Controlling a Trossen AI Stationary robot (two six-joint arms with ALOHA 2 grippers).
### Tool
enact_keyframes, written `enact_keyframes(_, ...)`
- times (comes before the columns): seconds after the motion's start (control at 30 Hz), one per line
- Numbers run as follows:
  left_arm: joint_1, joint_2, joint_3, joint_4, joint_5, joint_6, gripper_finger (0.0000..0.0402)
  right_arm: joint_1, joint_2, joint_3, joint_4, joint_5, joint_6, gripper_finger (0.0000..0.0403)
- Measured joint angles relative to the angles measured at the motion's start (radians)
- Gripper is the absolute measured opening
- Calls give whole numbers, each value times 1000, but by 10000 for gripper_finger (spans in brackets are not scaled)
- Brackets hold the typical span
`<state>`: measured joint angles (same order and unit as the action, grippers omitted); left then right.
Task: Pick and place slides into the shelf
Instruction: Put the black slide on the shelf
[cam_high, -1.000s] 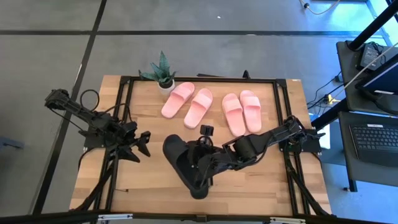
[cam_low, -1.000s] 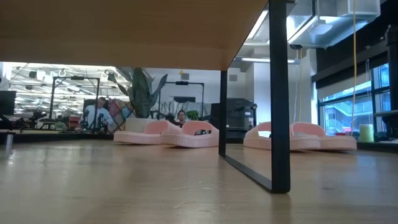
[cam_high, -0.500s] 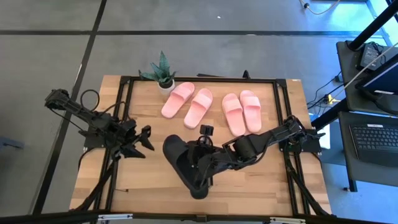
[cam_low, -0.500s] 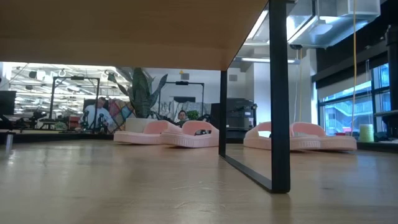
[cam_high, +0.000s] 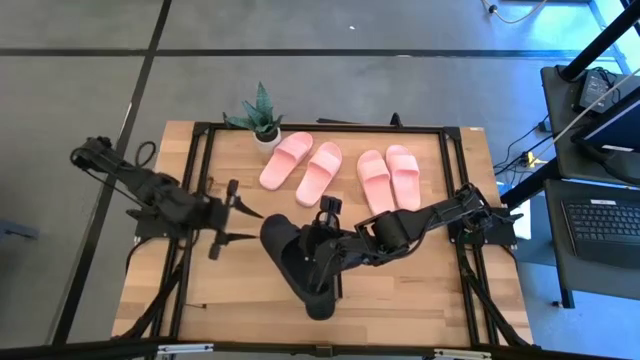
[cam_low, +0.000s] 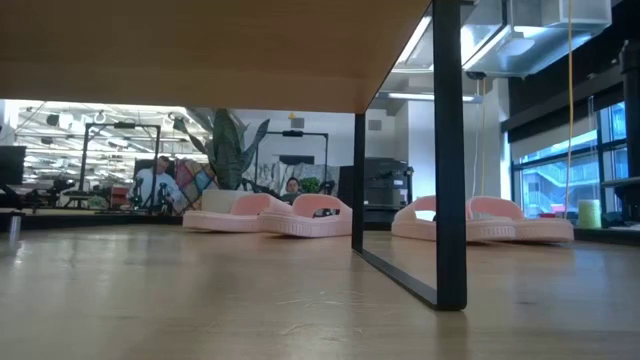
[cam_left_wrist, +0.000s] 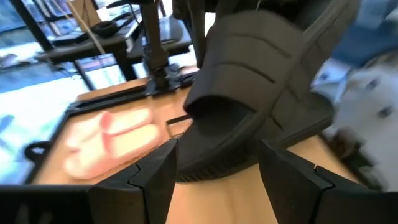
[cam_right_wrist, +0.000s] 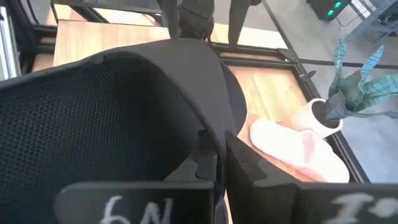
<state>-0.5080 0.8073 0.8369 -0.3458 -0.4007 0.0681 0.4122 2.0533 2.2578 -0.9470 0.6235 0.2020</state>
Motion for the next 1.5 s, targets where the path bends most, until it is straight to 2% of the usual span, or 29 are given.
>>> enact_keyframes(0.1, -20, 68, 35, -7, -53, 90, 211, 1, -2, 0, -9, 0, 2, 12)
enact_keyframes(0.23, -44, 128, 66, -14, -73, 170, 211, 1, -2, 0, -16, 0, 3, 12)
enact_keyframes(0.4, -70, 165, 86, -26, -90, 164, 211, 1, -3, 0, -21, -2, 3, 12)
enact_keyframes(0.57, -101, 168, 99, -51, -133, 123, 211, 0, -3, 0, -22, -1, 6, 12)
enact_keyframes(0.77, -145, 168, 99, -63, -138, 98, 211, -3, -3, 0, -21, 3, 6, 12)
enact_keyframes(0.93, -153, 175, 99, -66, -241, 102, 211, -4, -2, 0, -12, 3, 6, 12)
enact_keyframes(1.5, -147, 260, 100, -53, -368, 178, 211, -24, -1, 0, 18, -2, 29, 12)
